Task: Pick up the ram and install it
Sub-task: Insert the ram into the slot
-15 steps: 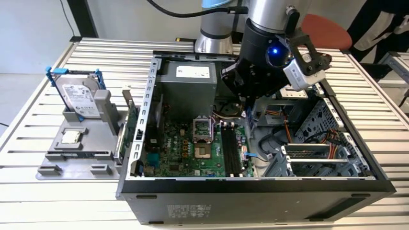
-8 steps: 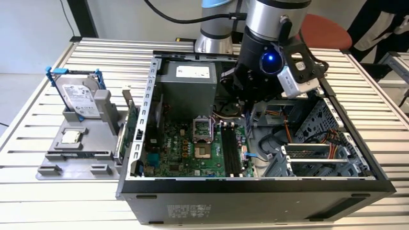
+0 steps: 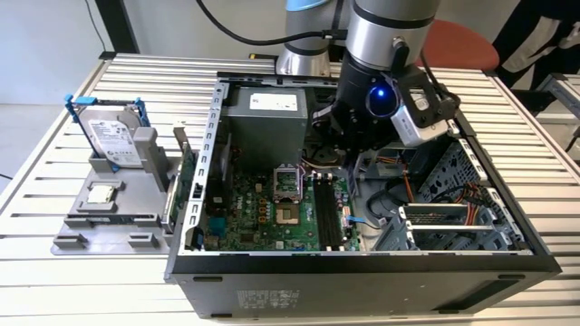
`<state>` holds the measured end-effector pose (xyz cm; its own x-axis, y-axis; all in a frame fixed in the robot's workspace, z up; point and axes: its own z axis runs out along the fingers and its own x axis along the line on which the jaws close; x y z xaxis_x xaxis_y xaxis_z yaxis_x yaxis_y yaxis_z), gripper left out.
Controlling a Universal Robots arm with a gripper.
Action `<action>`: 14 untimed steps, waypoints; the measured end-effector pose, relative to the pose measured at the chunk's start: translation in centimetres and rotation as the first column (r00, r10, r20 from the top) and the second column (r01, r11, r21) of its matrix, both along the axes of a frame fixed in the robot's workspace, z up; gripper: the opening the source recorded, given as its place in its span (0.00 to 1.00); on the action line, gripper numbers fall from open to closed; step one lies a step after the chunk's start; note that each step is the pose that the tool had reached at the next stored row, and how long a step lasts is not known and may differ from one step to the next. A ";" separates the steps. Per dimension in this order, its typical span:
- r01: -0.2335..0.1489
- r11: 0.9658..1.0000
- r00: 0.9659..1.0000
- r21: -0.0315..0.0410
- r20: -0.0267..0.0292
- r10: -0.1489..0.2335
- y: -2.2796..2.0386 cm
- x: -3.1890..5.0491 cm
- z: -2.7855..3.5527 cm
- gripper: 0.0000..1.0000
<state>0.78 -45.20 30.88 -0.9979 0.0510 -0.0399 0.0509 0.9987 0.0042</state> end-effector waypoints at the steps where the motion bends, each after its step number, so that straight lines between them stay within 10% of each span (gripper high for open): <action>1: -0.003 1.000 1.000 0.000 0.000 0.003 -0.02 0.00 -0.11 0.00; 14: -0.005 1.000 1.000 -0.002 0.000 0.005 -0.09 -0.01 -0.36 0.00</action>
